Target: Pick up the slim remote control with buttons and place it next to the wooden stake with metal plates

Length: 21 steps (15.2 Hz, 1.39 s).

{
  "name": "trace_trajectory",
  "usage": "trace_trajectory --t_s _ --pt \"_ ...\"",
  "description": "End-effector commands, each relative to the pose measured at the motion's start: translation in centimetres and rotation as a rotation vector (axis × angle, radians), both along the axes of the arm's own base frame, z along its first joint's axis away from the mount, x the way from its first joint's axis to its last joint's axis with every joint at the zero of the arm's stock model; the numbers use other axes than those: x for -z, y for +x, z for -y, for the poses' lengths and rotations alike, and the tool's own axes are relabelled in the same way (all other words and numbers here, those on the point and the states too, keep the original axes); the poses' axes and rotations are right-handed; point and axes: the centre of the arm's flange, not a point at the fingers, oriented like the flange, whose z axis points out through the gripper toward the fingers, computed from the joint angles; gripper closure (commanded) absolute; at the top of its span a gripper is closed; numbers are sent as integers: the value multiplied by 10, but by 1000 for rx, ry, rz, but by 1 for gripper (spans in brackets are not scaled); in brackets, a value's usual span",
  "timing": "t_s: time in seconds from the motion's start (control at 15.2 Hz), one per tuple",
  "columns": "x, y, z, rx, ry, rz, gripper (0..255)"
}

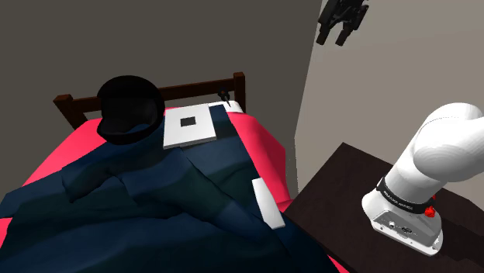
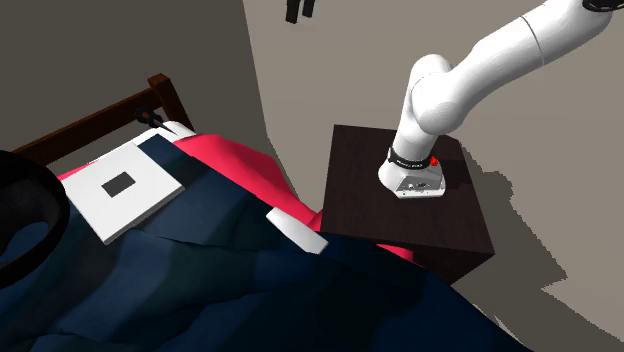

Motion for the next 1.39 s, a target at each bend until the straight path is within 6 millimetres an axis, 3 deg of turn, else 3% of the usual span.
trace_trajectory --t_s 0.0,1.32 --pt "0 0 0 0 0 0 0" --pt "224 15 -148 162 -68 -118 0"
